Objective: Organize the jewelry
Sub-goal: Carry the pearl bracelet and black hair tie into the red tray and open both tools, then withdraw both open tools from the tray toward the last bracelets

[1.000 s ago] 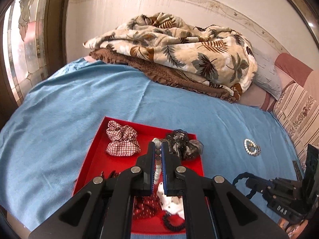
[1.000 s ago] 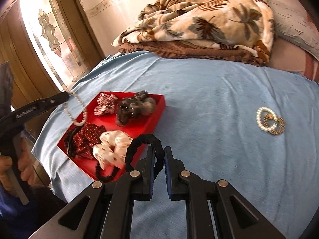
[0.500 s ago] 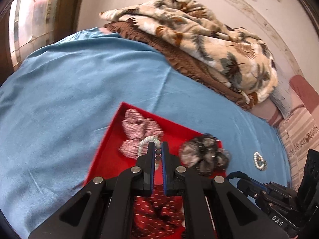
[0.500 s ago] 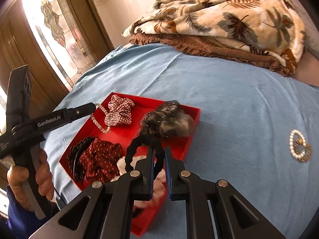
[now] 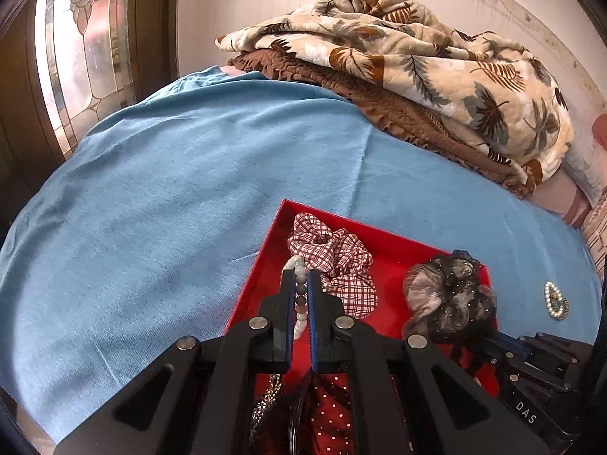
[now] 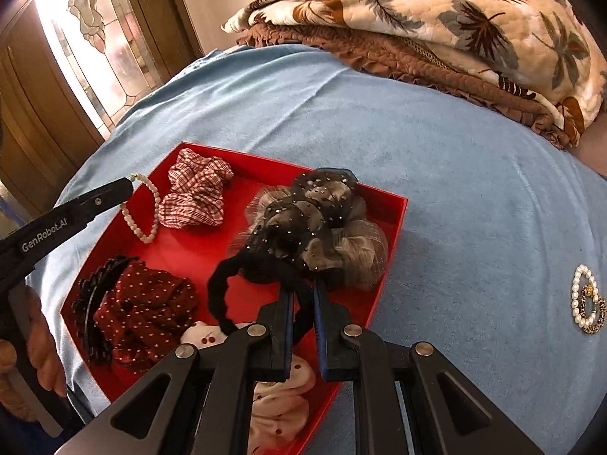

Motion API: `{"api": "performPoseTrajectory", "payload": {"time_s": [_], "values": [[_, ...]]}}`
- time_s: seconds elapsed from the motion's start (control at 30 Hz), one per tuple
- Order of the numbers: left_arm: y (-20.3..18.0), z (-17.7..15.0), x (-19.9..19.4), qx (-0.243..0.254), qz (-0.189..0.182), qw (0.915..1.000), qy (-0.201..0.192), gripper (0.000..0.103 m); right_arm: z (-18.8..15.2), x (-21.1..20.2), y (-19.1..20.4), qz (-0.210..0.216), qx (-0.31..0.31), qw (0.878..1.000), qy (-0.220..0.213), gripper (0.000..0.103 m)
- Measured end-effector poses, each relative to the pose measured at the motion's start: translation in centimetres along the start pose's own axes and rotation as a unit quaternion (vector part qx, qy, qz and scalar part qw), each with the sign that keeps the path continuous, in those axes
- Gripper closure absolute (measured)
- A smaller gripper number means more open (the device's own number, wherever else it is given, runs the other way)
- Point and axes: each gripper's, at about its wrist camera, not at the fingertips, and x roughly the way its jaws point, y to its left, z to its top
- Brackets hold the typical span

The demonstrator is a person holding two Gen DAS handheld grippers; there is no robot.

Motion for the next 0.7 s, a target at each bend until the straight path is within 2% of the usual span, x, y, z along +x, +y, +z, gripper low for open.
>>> {"api": "performPoseTrajectory", "payload": {"time_s": [0.23,0.3,0.33,0.37,0.4,0.43,0.47,0.7], "values": [[-0.5,-0.1,0.0,0.008,0.013,0.9998,-0.007,0.097,0.0,0.2,0.7,0.003,-0.009,1.0,0.004,0.092],[-0.5,-0.1,-0.1,0.01,0.016,0.9998,-0.011,0.092,0.0,0.0,1.0,0.001,-0.013,1.0,0.001,0.092],[-0.6,-0.1,-0.2,0.01,0.019,0.9997,-0.013,0.083,0.0,-0.2,1.0,0.0,-0.014,1.0,-0.001,0.092],[-0.6,-0.2,-0.4,0.011,0.025,0.9994,-0.019,0.07,0.0,-0.3,1.1,0.001,-0.012,1.0,-0.002,0.087],[-0.6,-0.2,-0.6,0.012,0.029,0.9992,-0.024,0.065,0.0,-0.5,1.1,0.003,-0.009,1.0,-0.004,0.074],[-0.6,-0.2,-0.9,0.012,0.035,0.9988,-0.033,0.059,-0.1,-0.8,1.1,0.007,-0.005,1.0,-0.008,0.065],[-0.7,-0.2,-1.1,0.012,0.037,0.9984,-0.04,0.059,-0.1,-1.0,1.0,0.01,-0.003,1.0,-0.012,0.053],[-1.0,-0.4,-1.7,0.022,0.051,0.9973,-0.049,0.058,-0.7,-3.1,1.6,0.012,-0.02,0.999,-0.029,0.051]]}}
